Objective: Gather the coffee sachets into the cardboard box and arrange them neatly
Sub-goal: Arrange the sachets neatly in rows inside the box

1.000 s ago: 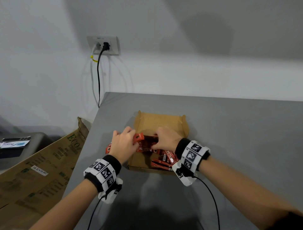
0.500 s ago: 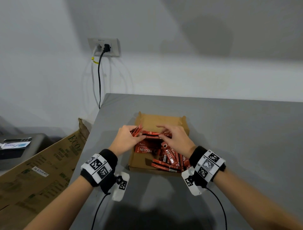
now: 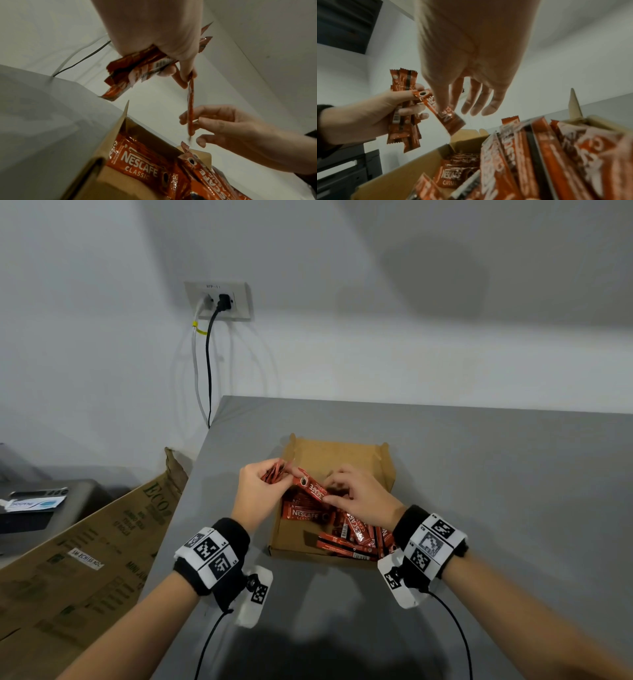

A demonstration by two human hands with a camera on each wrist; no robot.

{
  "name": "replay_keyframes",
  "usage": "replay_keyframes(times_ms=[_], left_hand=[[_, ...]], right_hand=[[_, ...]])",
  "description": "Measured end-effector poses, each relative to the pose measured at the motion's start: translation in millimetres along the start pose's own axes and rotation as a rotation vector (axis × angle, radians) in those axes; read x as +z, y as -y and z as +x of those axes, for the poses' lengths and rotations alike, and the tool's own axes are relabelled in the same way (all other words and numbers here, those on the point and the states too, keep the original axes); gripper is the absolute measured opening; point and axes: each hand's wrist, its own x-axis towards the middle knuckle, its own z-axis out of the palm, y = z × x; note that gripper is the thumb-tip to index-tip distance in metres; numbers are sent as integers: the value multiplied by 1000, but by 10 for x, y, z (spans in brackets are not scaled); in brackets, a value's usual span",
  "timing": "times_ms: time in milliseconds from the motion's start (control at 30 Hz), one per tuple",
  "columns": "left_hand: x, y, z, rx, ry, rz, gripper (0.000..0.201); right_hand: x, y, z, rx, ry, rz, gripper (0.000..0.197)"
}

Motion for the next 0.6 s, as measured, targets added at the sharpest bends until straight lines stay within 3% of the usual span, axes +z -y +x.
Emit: replay_keyframes(times_ms=[233, 300, 400, 500, 600], left_hand=[[-97, 37, -2, -14, 15, 37, 21], [-72, 16, -33, -36, 83, 39, 28], [28, 39, -37, -72, 157, 205, 11], [15, 94, 42, -56, 106, 253, 9], [-84, 150, 98, 29, 227, 463, 9]], right_hand=[[-12, 49, 22, 111, -1, 253, 18], [16, 98, 34, 148, -59, 393, 28], [65, 223, 56, 126, -78, 527, 39], [33, 238, 55, 111, -84, 520, 53], [-54, 130, 53, 143, -166, 443, 62]])
